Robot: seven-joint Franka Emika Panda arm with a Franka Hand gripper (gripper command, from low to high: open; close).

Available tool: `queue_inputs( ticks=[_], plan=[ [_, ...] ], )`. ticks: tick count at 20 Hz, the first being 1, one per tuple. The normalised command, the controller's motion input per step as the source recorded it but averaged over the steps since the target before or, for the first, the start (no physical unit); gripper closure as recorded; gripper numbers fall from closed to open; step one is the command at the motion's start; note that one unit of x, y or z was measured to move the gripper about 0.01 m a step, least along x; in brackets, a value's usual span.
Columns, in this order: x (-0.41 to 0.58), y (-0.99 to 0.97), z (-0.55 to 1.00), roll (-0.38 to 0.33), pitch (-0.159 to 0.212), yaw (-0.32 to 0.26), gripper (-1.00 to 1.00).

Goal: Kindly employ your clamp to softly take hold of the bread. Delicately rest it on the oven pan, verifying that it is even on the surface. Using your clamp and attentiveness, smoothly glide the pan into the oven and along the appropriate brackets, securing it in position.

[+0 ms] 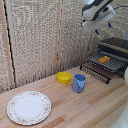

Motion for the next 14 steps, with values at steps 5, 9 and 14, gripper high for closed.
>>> queue_inputs(
  ticks=[5,9,14],
  plan=[
    [0.0,0.2,-0.23,-0.126,0.205,0.266,-1.0],
    [0.0,0.27,-0.23,-0.155,0.212,0.221,-1.0],
    [-0.039,0.14,-0.33,-0.215,0.229,0.219,-1.0]
  ],
)
